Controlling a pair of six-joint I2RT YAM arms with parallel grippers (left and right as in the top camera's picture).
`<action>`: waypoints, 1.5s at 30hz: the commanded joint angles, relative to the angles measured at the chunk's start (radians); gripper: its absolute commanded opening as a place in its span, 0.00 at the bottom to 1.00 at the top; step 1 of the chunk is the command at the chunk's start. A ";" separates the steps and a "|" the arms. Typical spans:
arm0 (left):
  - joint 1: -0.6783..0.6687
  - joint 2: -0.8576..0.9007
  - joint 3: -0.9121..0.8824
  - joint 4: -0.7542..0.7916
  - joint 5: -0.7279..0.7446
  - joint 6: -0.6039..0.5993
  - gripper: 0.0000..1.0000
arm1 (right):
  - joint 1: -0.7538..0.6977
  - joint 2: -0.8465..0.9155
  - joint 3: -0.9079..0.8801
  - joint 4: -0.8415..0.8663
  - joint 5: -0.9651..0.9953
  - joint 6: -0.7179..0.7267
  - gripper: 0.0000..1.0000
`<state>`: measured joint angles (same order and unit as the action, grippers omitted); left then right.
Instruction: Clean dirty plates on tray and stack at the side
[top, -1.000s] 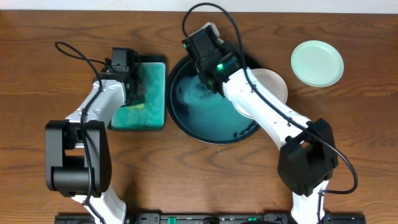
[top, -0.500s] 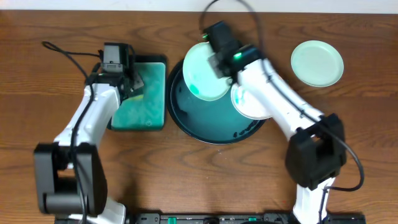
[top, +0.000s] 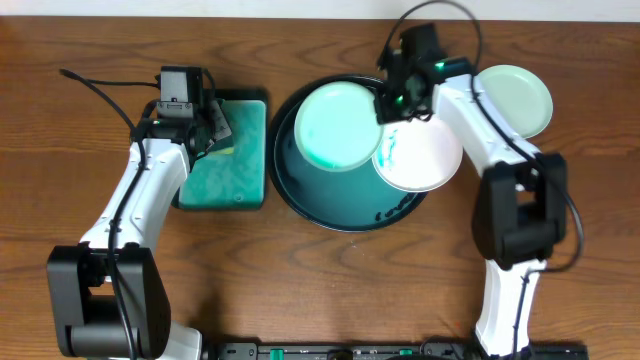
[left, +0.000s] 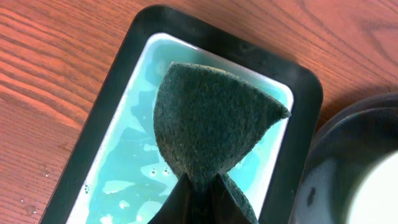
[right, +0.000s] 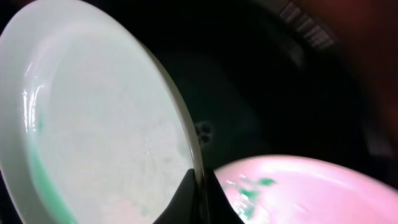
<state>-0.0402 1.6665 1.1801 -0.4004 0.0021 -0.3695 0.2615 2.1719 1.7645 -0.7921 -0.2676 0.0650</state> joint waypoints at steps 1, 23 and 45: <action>-0.006 -0.022 0.000 0.002 0.016 -0.005 0.07 | 0.008 0.063 0.004 0.003 -0.072 0.017 0.01; -0.277 -0.014 0.000 0.164 0.084 -0.126 0.07 | 0.022 0.080 0.004 0.102 0.005 0.017 0.01; -0.349 0.149 0.000 0.342 0.084 -0.187 0.07 | 0.031 0.138 0.004 0.143 0.006 0.016 0.01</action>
<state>-0.3717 1.7733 1.1797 -0.0914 0.0841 -0.5308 0.2810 2.3001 1.7641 -0.6472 -0.2646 0.0723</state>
